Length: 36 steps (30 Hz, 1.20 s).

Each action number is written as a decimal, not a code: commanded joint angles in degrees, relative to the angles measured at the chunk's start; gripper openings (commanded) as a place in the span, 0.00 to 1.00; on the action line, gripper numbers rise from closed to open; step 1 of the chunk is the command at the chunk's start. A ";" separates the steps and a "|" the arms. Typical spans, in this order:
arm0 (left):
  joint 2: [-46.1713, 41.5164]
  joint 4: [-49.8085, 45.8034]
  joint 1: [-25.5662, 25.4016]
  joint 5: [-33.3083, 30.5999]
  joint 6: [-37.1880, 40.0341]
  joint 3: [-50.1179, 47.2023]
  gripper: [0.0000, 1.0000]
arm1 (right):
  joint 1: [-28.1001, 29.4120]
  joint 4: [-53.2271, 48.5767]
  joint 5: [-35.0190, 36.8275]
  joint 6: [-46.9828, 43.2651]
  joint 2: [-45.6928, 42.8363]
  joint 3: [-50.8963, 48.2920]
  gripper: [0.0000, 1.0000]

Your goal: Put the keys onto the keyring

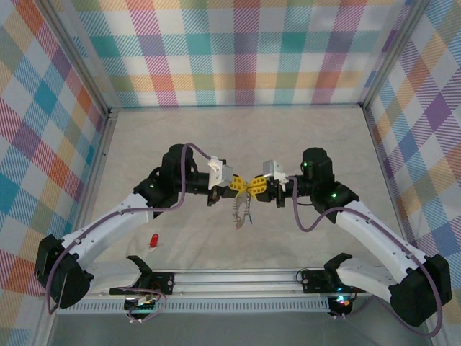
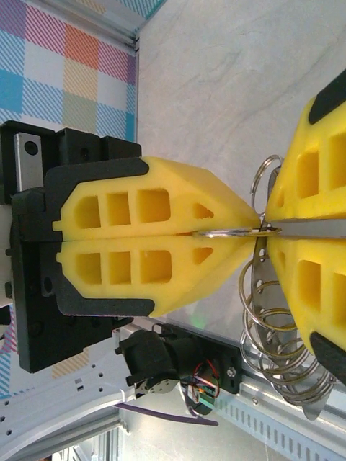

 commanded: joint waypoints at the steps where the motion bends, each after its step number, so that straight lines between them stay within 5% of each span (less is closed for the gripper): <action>1: -0.38 9.70 0.33 0.52 -4.79 -1.72 0.00 | 0.49 6.37 -4.04 2.93 0.32 -1.29 0.13; 14: -0.22 18.33 -0.17 -1.57 -10.04 -5.74 0.00 | 0.57 18.22 -3.04 9.74 0.84 -4.59 0.15; 21: -0.15 17.79 -0.15 -1.35 -10.14 -5.71 0.00 | 0.57 19.54 -3.94 10.53 0.88 -4.44 0.00; 27: -1.30 13.53 -0.17 -1.97 -7.92 -5.13 0.01 | 0.57 14.00 -3.75 6.97 0.04 -3.11 0.00; 32: -2.70 6.57 -0.19 -2.82 -4.06 -3.73 0.19 | 0.57 3.42 -0.66 0.63 -0.89 -0.70 0.00; 36: -2.75 -0.70 -0.16 -3.93 0.03 -1.60 0.11 | 0.57 0.21 0.16 -1.31 -0.71 0.29 0.00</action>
